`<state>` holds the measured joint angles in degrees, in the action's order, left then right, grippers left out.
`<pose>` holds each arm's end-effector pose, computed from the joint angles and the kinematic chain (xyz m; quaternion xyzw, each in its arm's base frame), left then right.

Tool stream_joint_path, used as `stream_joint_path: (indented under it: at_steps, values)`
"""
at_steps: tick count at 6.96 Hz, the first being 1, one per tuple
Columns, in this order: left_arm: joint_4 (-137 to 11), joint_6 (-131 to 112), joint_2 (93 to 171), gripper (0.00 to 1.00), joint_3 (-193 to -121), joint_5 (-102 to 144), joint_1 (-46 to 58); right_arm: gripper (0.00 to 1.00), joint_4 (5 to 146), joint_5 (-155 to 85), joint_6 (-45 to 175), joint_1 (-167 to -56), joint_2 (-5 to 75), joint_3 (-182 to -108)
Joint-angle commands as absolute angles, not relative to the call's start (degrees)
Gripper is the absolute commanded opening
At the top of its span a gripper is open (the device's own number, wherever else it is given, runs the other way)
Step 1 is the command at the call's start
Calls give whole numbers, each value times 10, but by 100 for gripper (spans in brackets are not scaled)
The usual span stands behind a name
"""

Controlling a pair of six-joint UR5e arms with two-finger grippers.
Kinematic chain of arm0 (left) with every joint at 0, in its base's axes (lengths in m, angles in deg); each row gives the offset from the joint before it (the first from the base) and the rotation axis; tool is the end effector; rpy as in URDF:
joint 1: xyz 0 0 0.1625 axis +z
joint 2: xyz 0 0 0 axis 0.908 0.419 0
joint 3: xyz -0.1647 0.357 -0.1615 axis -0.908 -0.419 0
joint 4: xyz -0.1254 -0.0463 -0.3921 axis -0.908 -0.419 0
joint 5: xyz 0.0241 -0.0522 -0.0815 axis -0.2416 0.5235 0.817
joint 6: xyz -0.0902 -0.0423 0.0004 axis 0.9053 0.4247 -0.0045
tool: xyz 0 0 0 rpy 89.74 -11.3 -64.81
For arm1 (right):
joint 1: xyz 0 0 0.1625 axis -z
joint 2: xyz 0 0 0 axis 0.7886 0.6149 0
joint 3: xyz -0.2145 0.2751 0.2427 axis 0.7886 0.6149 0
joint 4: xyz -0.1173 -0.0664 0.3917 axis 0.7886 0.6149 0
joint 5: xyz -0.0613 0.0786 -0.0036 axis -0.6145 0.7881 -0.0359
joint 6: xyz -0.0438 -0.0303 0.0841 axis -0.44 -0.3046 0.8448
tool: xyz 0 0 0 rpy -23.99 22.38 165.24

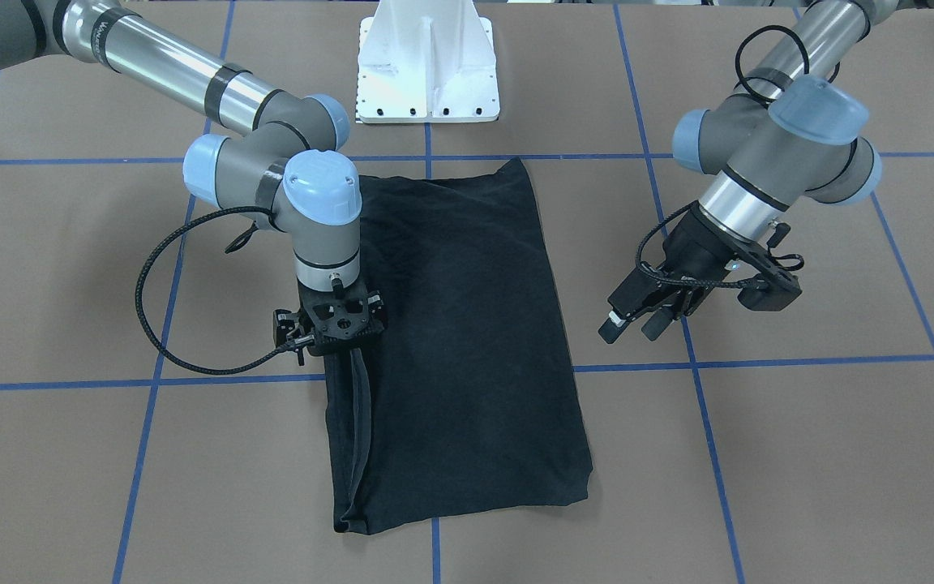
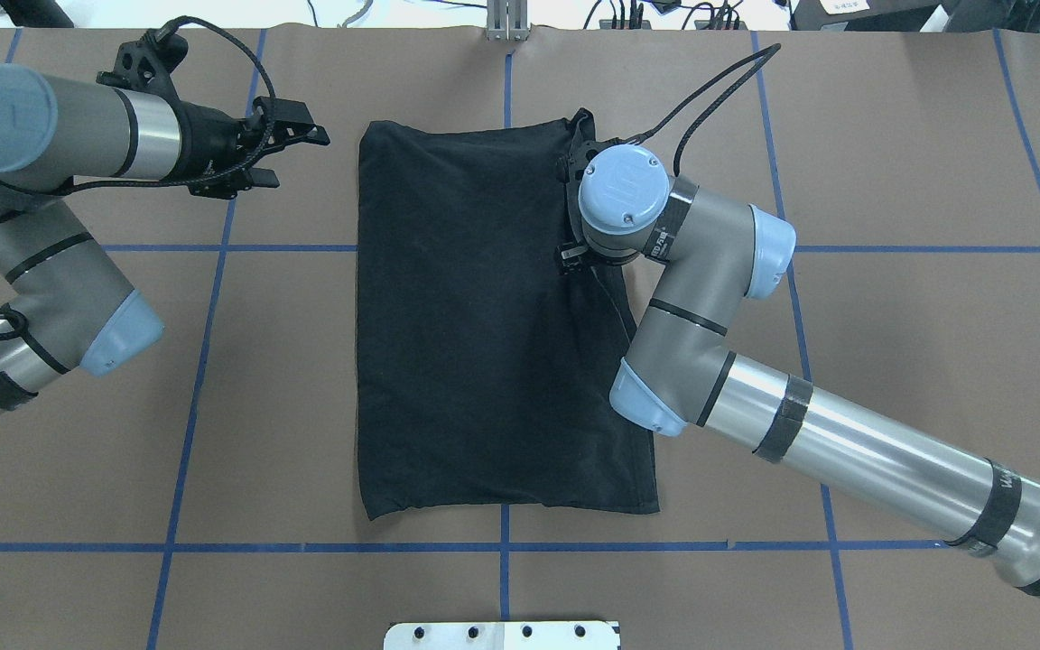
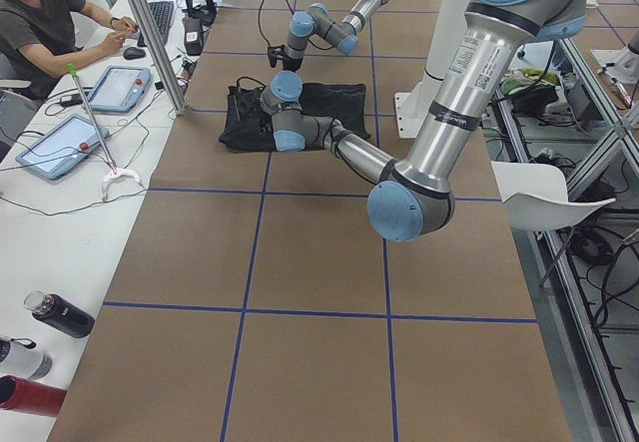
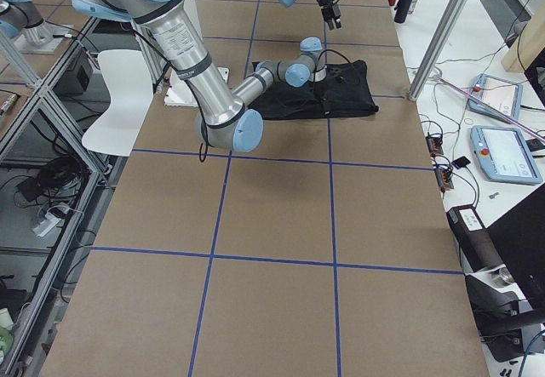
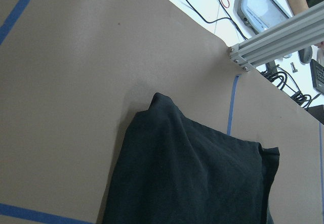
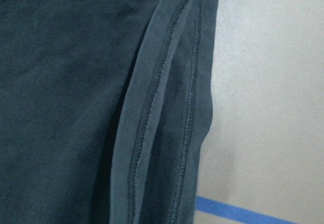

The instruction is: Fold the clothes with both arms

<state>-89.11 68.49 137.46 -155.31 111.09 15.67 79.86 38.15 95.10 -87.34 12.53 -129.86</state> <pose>0.3488 -0.5583 0.3102 0.1095 0.6171 -0.2334 0.7435 -0.5547 -0.5434 0.2906 0.1769 -0.2917 -0.0836 0.9363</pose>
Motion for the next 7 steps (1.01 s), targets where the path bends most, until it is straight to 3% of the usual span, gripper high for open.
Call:
stream_joint_path:
  at_steps: [1,7]
  values:
    - [-890,685,1376,100,-1554,1111,157,100,796,386,937,-889,126,-1279]
    - [-890,686,1379,100,-1559,1111,157,100,792,452,907,-929,131,-1283]
